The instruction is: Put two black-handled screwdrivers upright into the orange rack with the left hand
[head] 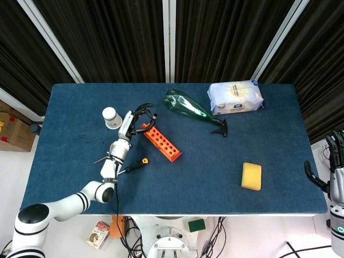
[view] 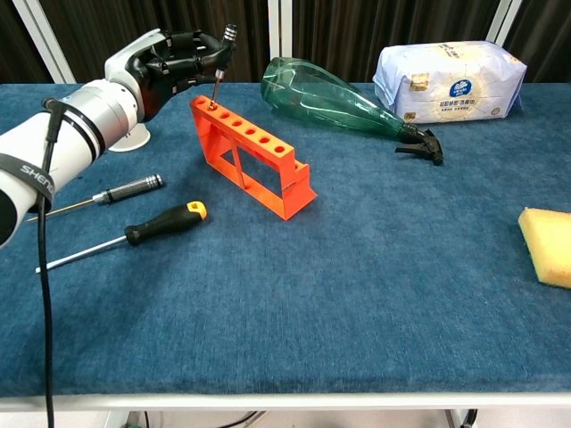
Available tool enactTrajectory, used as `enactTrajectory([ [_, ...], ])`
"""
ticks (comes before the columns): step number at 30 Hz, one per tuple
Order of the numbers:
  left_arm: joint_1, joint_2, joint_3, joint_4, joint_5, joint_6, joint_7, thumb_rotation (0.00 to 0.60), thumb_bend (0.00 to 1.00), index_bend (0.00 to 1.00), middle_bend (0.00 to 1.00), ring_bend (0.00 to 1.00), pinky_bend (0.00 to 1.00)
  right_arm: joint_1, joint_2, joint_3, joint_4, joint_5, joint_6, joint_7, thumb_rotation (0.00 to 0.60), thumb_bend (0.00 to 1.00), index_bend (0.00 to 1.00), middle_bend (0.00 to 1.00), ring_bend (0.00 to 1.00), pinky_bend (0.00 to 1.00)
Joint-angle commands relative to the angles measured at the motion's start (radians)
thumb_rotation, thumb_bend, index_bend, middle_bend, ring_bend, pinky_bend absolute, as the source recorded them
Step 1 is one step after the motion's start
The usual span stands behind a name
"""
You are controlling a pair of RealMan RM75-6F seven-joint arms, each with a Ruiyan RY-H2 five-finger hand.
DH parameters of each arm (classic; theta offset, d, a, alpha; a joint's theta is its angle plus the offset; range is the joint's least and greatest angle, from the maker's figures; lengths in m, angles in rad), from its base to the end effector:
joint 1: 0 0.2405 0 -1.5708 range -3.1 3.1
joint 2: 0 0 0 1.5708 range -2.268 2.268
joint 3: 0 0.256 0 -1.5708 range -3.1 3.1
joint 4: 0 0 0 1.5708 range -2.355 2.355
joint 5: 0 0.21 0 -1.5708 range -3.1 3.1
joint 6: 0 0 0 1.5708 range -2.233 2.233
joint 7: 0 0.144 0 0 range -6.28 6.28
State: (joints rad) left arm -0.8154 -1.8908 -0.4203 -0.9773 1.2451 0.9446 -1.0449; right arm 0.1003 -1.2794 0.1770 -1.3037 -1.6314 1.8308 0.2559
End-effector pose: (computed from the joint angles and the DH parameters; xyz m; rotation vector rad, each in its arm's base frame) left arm -0.1199 0.4074 -0.0521 -0.9558 -2.0297 -1.8629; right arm -0.3036 -0.1979 0.1888 1.2127 -0.5618 1.3566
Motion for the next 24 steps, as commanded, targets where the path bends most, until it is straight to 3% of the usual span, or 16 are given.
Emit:
enactTrajectory([
  [1,0.003,0.004,0.006,-0.009,0.007,0.002,-0.004,0.599,0.34,0.59,0.22,0.08,0.18,0.001,-0.001,0.000,-0.003,-0.001,-0.001,-0.005,0.600,0.38,0.00,0.00,0.00,0.00],
  [13,0.007,0.010,0.021,-0.021,0.025,0.001,-0.018,0.588,0.34,0.47,0.20,0.08,0.18,0.001,0.000,0.000,-0.010,-0.001,0.000,-0.014,0.600,0.38,0.00,0.00,0.00,0.00],
  [24,0.008,0.012,0.028,-0.022,0.037,0.008,-0.027,0.585,0.34,0.46,0.20,0.07,0.18,0.001,0.000,0.000,-0.007,0.000,-0.001,-0.011,0.600,0.38,0.00,0.00,0.00,0.00],
])
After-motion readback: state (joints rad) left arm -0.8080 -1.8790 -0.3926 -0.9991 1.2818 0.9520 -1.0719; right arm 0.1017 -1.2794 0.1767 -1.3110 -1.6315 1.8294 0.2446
